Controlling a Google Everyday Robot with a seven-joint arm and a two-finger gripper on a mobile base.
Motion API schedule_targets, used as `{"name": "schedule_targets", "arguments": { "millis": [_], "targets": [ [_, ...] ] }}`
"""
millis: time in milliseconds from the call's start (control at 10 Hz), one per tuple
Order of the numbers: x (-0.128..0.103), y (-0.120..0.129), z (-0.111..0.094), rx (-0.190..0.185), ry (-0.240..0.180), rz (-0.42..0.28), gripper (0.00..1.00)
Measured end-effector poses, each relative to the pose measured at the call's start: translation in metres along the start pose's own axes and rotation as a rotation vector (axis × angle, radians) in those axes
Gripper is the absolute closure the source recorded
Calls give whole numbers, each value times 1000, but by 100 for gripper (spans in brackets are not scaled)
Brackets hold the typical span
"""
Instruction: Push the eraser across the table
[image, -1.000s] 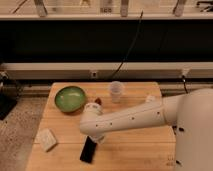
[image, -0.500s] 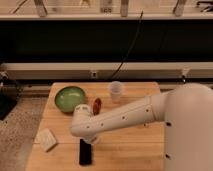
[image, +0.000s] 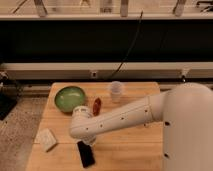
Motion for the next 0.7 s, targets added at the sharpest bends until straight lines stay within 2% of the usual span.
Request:
{"name": "schedule_targets", "arguments": {
  "millis": [700],
  "targets": [
    [0, 2, 2, 19, 0, -3, 98]
  ]
}}
